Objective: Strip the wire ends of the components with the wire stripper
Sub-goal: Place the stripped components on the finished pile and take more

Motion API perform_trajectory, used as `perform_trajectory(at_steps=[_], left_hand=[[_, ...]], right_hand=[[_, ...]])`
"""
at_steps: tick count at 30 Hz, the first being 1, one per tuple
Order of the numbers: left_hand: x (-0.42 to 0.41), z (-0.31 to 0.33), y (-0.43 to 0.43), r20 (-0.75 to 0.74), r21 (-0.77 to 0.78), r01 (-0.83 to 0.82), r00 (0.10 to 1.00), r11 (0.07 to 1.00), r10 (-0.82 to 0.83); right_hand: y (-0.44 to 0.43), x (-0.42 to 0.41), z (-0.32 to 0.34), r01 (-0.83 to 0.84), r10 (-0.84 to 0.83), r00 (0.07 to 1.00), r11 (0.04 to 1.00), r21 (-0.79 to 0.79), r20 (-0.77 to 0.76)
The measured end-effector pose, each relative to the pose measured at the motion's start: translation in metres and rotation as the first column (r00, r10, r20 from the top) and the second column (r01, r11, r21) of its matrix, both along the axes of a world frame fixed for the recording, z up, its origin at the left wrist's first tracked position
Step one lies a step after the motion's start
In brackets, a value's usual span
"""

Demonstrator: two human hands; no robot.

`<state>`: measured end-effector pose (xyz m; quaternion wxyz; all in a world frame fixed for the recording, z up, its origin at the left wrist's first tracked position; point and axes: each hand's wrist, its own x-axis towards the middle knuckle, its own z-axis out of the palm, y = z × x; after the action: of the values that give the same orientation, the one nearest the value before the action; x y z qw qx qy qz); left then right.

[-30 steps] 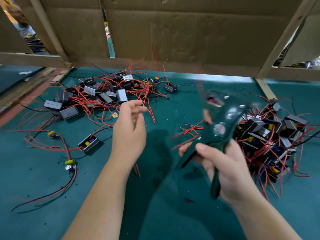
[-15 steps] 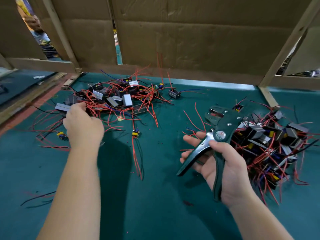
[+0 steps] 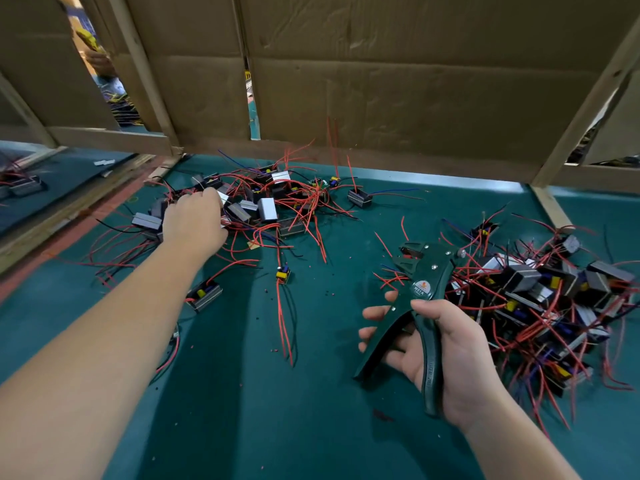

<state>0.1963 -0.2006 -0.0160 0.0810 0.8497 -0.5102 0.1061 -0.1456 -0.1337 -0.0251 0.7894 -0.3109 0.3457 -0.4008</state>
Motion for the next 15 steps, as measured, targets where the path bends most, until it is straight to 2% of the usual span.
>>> perform_trajectory(at_steps=[3, 5, 7, 9, 12, 14, 15], left_hand=[[0.001, -0.003, 0.001, 0.058, 0.122, 0.004, 0.998, 0.993, -0.011], [0.002, -0.004, 0.004, 0.115, 0.088, -0.005, 0.993, 0.996, -0.005], [0.000, -0.002, 0.008, 0.083, -0.089, -0.014, 0.996, 0.996, 0.021], [-0.004, 0.004, 0.011, 0.018, -0.296, 0.022, 1.000, 0.955, -0.017], [-0.015, 0.020, 0.012, -0.077, -0.470, 0.065, 0.990, 0.880, -0.115], [-0.026, 0.036, 0.012, -0.243, -0.550, 0.031, 0.950, 0.834, -0.196], [-0.031, 0.045, 0.011, -0.382, -0.577, -0.004, 0.885, 0.817, -0.265]], right_hand=[[0.002, 0.001, -0.001, -0.008, 0.008, 1.000, 1.000, 0.000, 0.005], [0.003, 0.001, -0.002, -0.015, 0.016, 1.000, 1.000, -0.002, 0.014], [0.002, 0.001, -0.002, -0.019, 0.019, 0.999, 1.000, 0.000, 0.026], [0.001, 0.001, -0.001, -0.016, 0.016, 0.999, 1.000, 0.001, 0.034], [0.001, 0.000, -0.002, -0.010, 0.010, 0.999, 1.000, -0.003, 0.041], [0.001, -0.001, -0.002, -0.010, 0.010, 0.999, 1.000, -0.002, 0.043], [0.001, -0.001, -0.002, -0.008, 0.008, 0.999, 1.000, -0.001, 0.042]])
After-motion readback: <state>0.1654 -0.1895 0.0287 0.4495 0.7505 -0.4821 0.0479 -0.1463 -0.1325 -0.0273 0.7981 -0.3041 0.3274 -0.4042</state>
